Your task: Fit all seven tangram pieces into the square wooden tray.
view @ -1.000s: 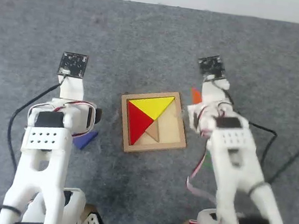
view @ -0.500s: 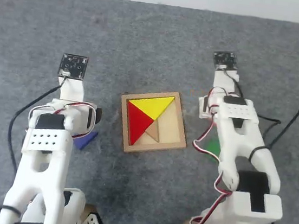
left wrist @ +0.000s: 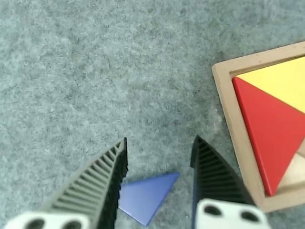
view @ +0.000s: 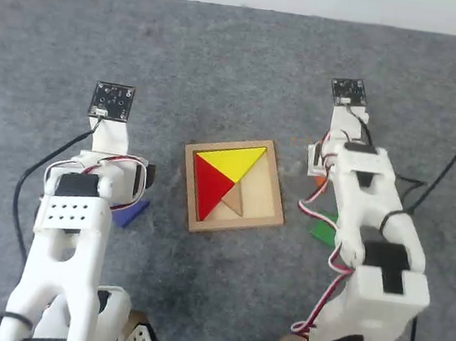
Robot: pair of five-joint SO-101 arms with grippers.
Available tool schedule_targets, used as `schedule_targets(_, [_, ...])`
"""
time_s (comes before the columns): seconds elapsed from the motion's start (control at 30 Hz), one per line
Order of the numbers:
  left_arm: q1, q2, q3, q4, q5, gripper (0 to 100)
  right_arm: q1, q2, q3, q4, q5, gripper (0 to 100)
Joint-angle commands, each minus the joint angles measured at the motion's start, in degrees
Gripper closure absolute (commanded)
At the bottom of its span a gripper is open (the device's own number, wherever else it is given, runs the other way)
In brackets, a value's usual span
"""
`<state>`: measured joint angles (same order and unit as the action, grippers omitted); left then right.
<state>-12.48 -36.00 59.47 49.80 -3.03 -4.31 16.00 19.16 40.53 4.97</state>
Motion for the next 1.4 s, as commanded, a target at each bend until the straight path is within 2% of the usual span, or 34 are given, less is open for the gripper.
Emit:
schedule_targets(0.0, [0.4, -0.6, -0.3, -1.1, 0.3, 78, 3.1, 3.6, -8.4, 7.3, -2.5, 72.8])
schedule_targets(0.6, [0.4, -0.6, -0.4, -1.1, 0.3, 78, 15.0, 4.5, -9.7, 9.3, -0.3, 72.9])
schedule_targets(0.83, [0.4, -0.6, -0.4, -1.1, 0.3, 78, 14.5, -0.9, -6.2, 7.7, -0.5, 72.9])
schedule_targets(1.07, [0.4, -0.6, -0.4, -1.1, 0.3, 78, 8.3, -6.1, 0.8, 3.1, -0.1, 72.9])
schedule_targets(1.37, [2.6, -0.6, 0.0, -1.1, 0.1, 78, 7.9, -6.6, 0.8, 2.9, -0.4, 72.9])
